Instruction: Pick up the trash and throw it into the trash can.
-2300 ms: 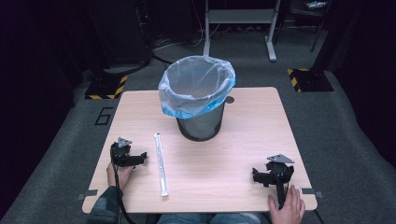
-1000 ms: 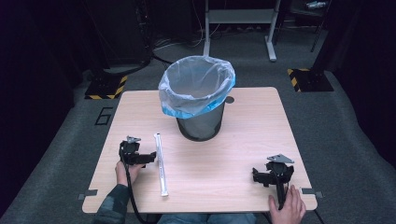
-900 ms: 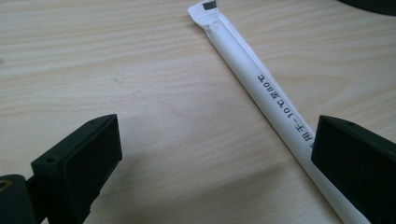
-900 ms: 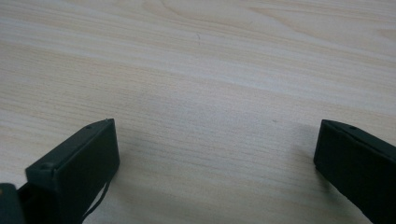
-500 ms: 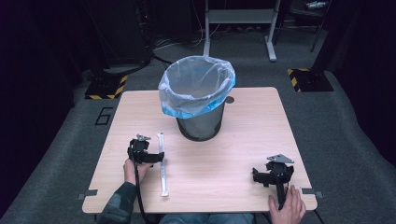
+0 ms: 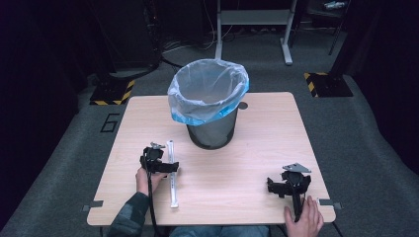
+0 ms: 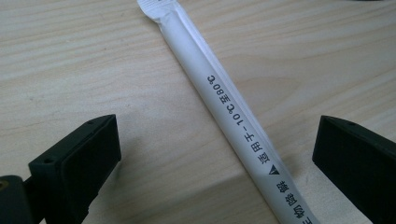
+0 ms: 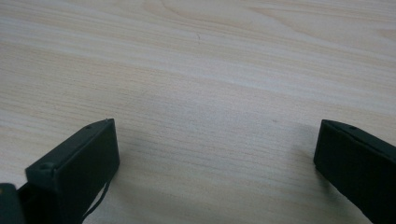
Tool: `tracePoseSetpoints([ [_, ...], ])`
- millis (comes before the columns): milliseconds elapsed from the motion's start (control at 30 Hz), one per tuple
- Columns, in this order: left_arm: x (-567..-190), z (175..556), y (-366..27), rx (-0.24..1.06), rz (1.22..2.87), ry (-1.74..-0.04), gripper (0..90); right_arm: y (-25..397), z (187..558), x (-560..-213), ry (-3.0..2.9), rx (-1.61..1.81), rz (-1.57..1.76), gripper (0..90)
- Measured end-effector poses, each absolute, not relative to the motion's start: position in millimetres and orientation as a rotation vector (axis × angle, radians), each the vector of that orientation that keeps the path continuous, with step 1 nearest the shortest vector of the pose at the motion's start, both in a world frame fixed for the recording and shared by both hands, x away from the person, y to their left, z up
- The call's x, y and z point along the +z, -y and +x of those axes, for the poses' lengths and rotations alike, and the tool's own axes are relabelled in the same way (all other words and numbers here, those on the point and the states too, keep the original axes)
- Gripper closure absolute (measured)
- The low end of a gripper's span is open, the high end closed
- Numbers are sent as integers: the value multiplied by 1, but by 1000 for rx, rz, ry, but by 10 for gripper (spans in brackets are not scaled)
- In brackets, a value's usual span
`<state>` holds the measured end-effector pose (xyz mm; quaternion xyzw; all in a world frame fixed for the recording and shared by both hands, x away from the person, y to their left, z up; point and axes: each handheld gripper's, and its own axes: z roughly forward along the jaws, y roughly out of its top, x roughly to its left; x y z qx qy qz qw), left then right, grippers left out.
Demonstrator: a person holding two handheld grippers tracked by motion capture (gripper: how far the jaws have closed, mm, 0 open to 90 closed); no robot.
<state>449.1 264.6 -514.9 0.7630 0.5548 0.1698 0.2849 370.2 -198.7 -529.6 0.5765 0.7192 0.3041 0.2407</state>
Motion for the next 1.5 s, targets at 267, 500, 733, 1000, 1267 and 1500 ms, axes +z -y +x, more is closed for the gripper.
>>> tracePoseSetpoints([
  [267,-514,449,-261,473,2084,-1445,165,199,370,-530,-1969,830,1576,0],
  [500,-512,447,-265,504,2065,-1439,393,199,370,-530,-1967,832,1577,0],
  [733,-511,446,-272,508,2057,-1444,541,199,370,-530,-1968,831,1577,0],
  [1000,-510,445,-279,506,2048,-1460,671,199,370,-530,-1970,830,1574,0],
  [1267,-509,450,-286,502,2053,-1461,759,199,370,-530,-1969,830,1575,0],
  [1500,-510,451,-293,480,2032,-1464,777,199,370,-530,-1970,830,1575,0],
])
